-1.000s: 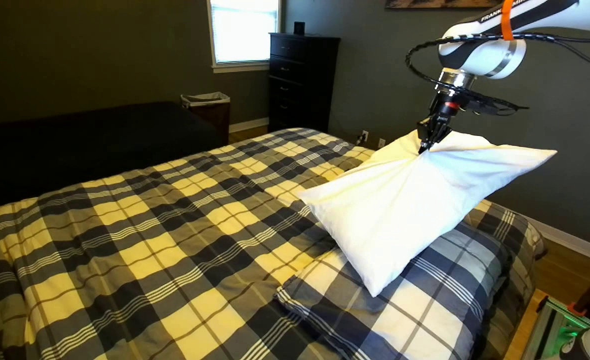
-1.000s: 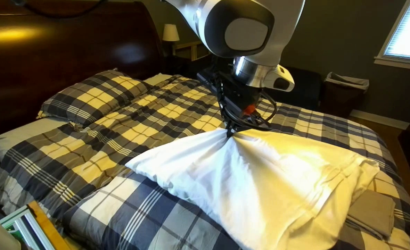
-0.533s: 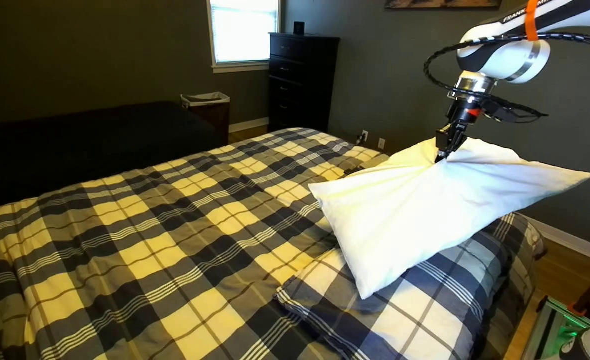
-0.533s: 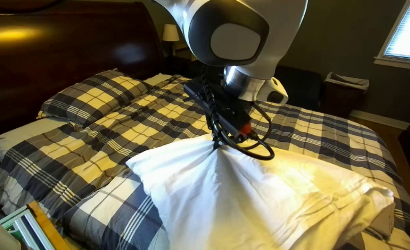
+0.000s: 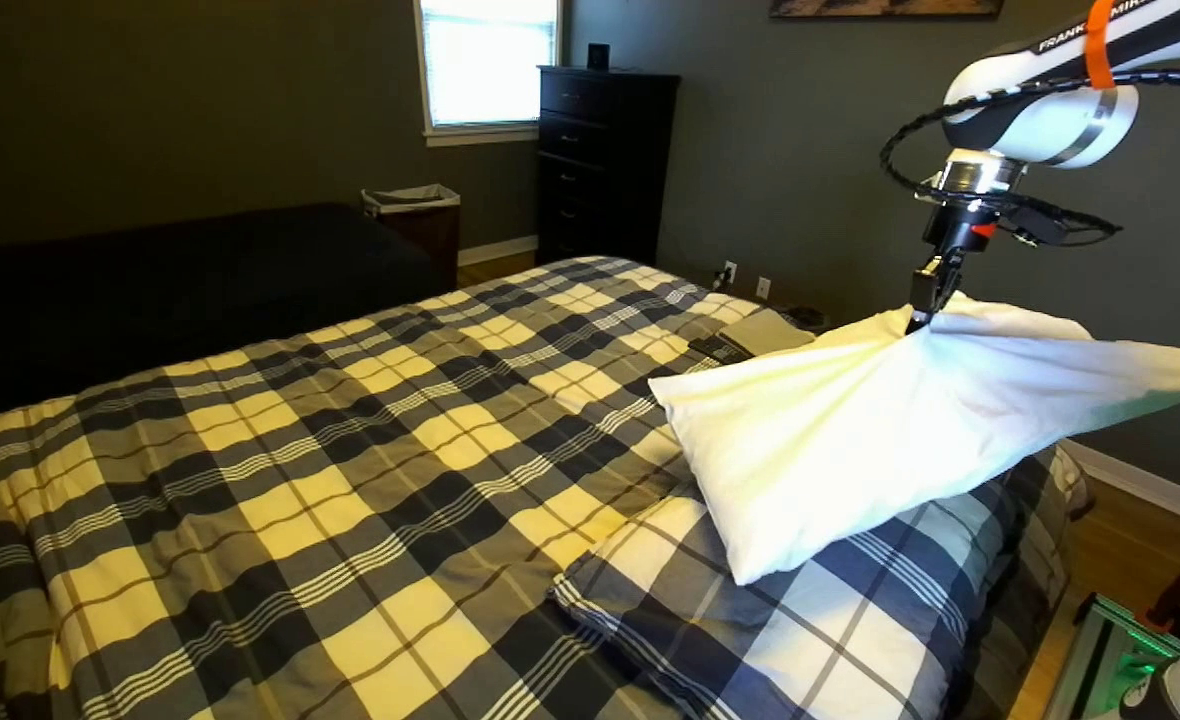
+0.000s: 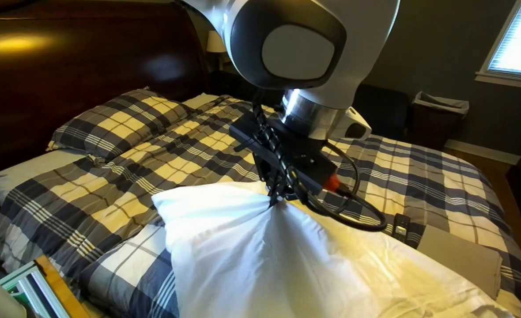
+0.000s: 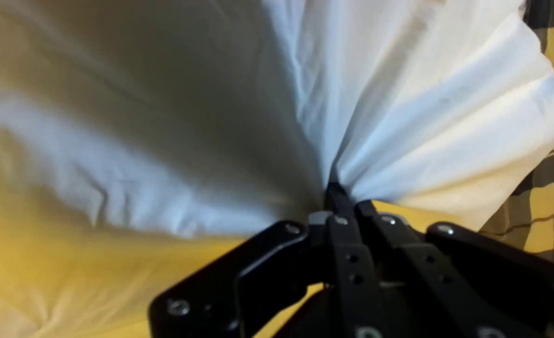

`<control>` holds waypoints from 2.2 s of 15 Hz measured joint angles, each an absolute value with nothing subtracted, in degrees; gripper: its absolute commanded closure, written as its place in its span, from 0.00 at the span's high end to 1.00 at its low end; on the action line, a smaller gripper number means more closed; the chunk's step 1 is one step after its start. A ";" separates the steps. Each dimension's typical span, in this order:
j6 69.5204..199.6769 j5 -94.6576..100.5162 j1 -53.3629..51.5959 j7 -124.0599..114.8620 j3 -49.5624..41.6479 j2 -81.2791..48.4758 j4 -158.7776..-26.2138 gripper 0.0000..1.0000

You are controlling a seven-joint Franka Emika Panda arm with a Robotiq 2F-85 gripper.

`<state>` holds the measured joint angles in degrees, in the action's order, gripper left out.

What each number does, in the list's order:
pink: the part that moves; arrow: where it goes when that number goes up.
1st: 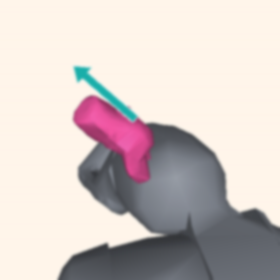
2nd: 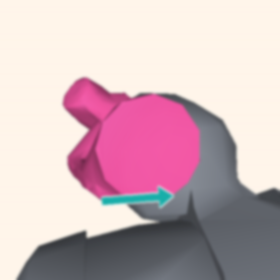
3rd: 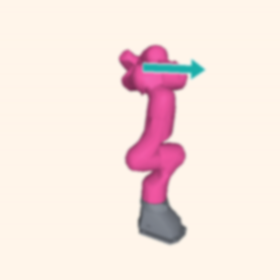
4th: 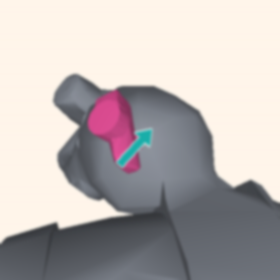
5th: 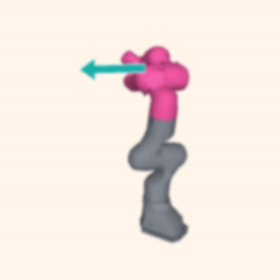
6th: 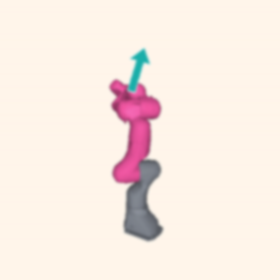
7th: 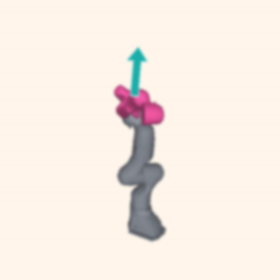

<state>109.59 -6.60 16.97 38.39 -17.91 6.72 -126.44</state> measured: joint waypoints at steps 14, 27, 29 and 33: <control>109.65 1.62 15.69 58.06 -17.75 8.31 -128.62 0.01; 112.13 5.54 14.64 62.52 -16.87 12.88 -132.78 0.59; 112.13 5.54 14.22 59.82 -16.25 12.88 -132.29 0.73; 112.15 5.65 13.79 51.88 -14.85 12.88 -131.66 1.00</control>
<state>112.15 5.65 13.79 51.88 -14.85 12.88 -131.66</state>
